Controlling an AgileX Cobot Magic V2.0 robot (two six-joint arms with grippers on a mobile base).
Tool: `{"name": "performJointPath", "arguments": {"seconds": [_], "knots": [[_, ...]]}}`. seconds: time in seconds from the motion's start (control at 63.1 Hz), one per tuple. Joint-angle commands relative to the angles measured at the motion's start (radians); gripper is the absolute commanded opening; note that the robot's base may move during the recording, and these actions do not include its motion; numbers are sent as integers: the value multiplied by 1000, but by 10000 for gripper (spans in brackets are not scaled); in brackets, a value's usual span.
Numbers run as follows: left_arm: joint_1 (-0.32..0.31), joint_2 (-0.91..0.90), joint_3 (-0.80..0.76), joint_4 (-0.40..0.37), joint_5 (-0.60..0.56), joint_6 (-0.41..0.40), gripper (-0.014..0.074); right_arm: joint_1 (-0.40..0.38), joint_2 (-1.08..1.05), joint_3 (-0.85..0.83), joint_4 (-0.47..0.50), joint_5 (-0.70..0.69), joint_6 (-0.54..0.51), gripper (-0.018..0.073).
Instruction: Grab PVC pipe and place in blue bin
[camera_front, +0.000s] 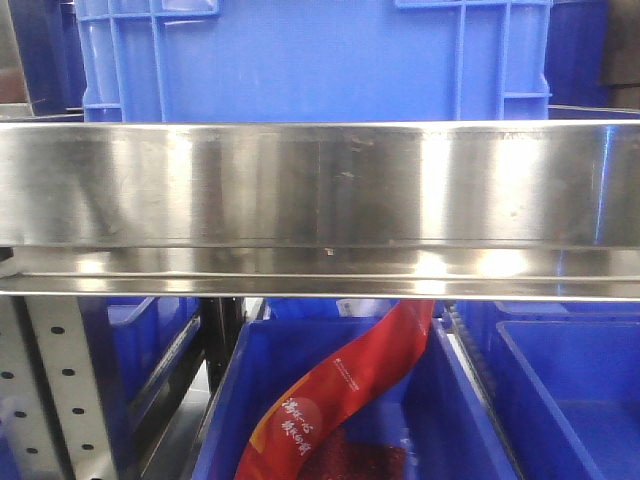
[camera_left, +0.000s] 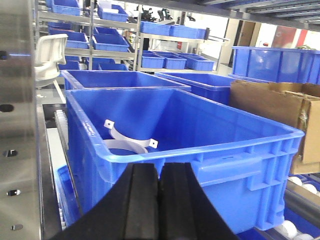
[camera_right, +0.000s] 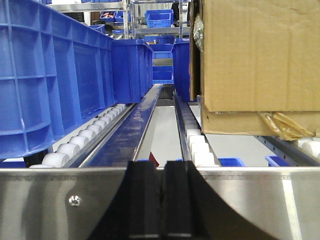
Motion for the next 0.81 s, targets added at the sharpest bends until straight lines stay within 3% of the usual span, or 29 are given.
{"name": "performJointPath", "arguments": {"seconds": [0.0, 0.792], "knots": [[-5, -6, 1, -8, -24, -2, -111, -5, -5, 3, 4, -5, -4, -169], [-5, -6, 1, -8, -36, -2, -111, -5, -5, 3, -12, 4, -4, -169]]}}
